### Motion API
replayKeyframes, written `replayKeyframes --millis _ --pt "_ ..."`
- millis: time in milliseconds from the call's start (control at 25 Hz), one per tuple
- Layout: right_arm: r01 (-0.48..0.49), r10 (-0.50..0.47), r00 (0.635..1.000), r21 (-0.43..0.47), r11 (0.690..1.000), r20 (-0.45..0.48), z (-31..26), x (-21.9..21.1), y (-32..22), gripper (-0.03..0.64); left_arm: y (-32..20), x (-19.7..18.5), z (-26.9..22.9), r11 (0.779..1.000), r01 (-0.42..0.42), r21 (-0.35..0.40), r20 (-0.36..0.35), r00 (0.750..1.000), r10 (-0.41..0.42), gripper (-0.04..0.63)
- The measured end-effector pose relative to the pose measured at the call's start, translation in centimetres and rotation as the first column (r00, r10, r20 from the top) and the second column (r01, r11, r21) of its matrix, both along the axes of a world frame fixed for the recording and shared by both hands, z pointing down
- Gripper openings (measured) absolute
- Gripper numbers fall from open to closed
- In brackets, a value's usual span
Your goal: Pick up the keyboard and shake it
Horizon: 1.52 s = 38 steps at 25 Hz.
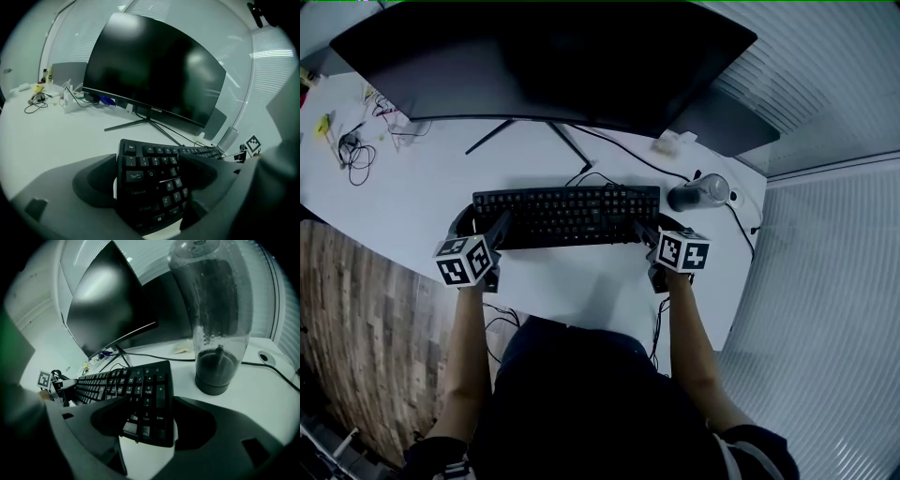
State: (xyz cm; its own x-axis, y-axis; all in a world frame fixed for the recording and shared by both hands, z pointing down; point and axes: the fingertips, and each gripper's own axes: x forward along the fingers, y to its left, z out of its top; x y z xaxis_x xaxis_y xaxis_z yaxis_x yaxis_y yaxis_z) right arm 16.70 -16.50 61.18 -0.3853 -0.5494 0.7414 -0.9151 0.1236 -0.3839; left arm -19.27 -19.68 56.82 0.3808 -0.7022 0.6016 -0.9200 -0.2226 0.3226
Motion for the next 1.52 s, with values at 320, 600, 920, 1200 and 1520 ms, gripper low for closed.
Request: replayKeyframes --millis 320,600,920,1200,1520 --pt "-0.023 0.021 0.999 -0.040 0.999 -0.038 2.0 0.1 -1.6 0.308 -2.6 0.1 3.5 0.997 -0.028 -0.075 -0.012 1.000 0.027 0.416" --pt "-0.031 0.028 0.998 -0.048 0.998 -0.053 2.4 0.1 -2.2 0.310 -2.9 0.2 4.9 0.991 -0.052 -0.121 0.020 0.998 0.055 0.416" --pt "0.026 -0.015 0.989 0.073 0.997 -0.147 -1.0 -1.7 -1.8 0.310 -1.8 0.3 3.3 0.993 -0.043 -0.106 0.091 0.994 0.053 0.417" --pt "-0.002 0.025 0.998 0.377 0.926 -0.056 -10.9 -3.9 0.0 0.058 1.7 2.8 -7.4 0.981 -0.030 0.191 0.101 0.995 0.011 0.107" --pt "0.072 -0.025 0.996 0.657 0.750 -0.080 -24.3 -5.8 0.9 0.029 4.2 5.9 -20.8 0.896 -0.029 0.442 0.107 0.994 -0.021 0.023"
